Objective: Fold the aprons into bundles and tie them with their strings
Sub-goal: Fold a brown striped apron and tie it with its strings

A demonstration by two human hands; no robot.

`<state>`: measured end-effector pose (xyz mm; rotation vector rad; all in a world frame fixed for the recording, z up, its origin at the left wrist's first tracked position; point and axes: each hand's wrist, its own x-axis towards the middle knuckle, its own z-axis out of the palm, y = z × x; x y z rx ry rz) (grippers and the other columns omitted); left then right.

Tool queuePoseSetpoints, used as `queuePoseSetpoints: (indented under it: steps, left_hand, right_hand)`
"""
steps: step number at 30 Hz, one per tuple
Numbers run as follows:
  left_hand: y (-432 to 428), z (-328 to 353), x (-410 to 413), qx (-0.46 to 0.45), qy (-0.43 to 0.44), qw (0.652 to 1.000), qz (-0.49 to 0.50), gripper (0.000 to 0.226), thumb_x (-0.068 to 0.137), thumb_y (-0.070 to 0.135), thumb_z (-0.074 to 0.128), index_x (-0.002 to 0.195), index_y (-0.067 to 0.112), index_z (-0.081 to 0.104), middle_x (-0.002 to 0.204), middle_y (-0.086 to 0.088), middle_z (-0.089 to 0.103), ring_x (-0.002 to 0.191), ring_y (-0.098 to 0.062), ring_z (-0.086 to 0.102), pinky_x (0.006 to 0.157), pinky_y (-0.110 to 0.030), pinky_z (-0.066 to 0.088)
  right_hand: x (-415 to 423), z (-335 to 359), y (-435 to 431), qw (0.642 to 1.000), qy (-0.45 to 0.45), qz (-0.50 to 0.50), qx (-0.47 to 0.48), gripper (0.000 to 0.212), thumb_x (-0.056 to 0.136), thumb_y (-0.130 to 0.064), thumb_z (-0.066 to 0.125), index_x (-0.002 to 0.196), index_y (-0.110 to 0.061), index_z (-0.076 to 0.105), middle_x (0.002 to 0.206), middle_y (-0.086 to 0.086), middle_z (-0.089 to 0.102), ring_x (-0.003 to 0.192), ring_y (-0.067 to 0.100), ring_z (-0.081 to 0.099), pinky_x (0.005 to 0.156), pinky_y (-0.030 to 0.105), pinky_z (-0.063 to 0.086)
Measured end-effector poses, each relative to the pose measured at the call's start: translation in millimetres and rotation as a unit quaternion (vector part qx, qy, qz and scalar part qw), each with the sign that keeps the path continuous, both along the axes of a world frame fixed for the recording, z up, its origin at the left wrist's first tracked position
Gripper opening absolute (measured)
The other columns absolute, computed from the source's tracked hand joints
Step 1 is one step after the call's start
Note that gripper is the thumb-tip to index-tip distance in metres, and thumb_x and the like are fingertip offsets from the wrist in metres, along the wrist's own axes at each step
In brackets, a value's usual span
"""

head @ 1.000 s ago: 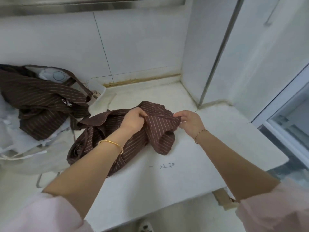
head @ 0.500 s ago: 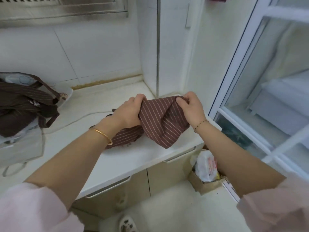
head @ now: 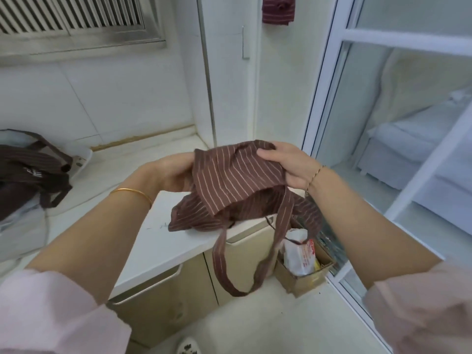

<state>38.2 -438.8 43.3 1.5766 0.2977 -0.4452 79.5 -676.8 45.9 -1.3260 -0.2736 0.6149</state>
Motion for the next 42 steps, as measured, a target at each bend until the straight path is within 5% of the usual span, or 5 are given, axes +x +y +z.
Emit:
queuePoseSetpoints:
  steps: [11, 26, 33, 37, 42]
  left_hand:
    - [-27.7, -26.5, -11.2, 0.247, -0.077, 0.933, -0.25, 0.105, 0.072, 0.036, 0.079, 0.145, 0.039, 0.004, 0.142, 0.011, 0.028, 0.131, -0.014, 0.032, 0.109, -0.036, 0.033]
    - [-41.1, -10.9, 17.5, 0.108, -0.169, 0.955, 0.218, 0.02, 0.093, 0.018, 0.042, 0.1, 0.007, 0.058, 0.089, -0.01, 0.064, 0.082, -0.024, 0.064, 0.069, -0.036, 0.053]
    - [-60.0, -12.9, -8.1, 0.347, -0.039, 0.911, -0.219, 0.085, 0.075, 0.024, 0.078, 0.137, 0.025, 0.019, 0.122, -0.002, 0.045, 0.109, -0.024, 0.053, 0.09, -0.038, 0.049]
    - [-62.2, -49.8, -12.3, 0.646, -0.134, 0.707, -0.253, 0.035, 0.085, 0.003, 0.049, 0.119, 0.009, 0.049, 0.122, -0.014, 0.055, 0.106, -0.03, 0.054, 0.083, -0.034, 0.045]
    - [-83.2, -94.4, -46.5, 0.392, 0.267, 0.793, -0.383, 0.062, 0.091, -0.005, 0.049, 0.147, 0.008, 0.027, 0.151, -0.018, 0.024, 0.116, -0.043, 0.053, 0.085, -0.045, 0.055]
  right_hand:
    - [19.3, -7.6, 34.7, 0.958, 0.145, -0.226, 0.097, 0.028, 0.098, -0.013, 0.046, 0.118, 0.003, 0.057, 0.107, 0.015, 0.065, 0.083, 0.022, 0.063, 0.076, 0.035, 0.053]
    - [-3.9, -22.4, -9.6, 0.988, -0.047, 0.04, -0.143, 0.052, 0.079, -0.043, 0.068, 0.122, -0.015, 0.055, 0.115, 0.007, 0.065, 0.106, 0.023, 0.063, 0.095, 0.038, 0.05]
    - [-14.1, -46.3, -32.4, 0.692, -0.358, -0.022, -0.627, 0.019, 0.089, -0.017, 0.054, 0.107, -0.012, 0.056, 0.106, 0.007, 0.061, 0.088, 0.02, 0.055, 0.065, 0.025, 0.039]
    - [-19.0, -74.2, -53.3, 0.695, -0.382, -0.002, -0.609, 0.023, 0.094, -0.012, 0.045, 0.115, -0.013, 0.054, 0.107, 0.007, 0.058, 0.1, 0.026, 0.057, 0.074, 0.027, 0.04]
    - [-43.4, -103.6, -68.4, 0.657, -0.027, 0.358, -0.663, 0.054, 0.09, -0.01, 0.06, 0.139, -0.01, 0.04, 0.141, 0.012, 0.044, 0.121, 0.034, 0.051, 0.096, 0.043, 0.048]
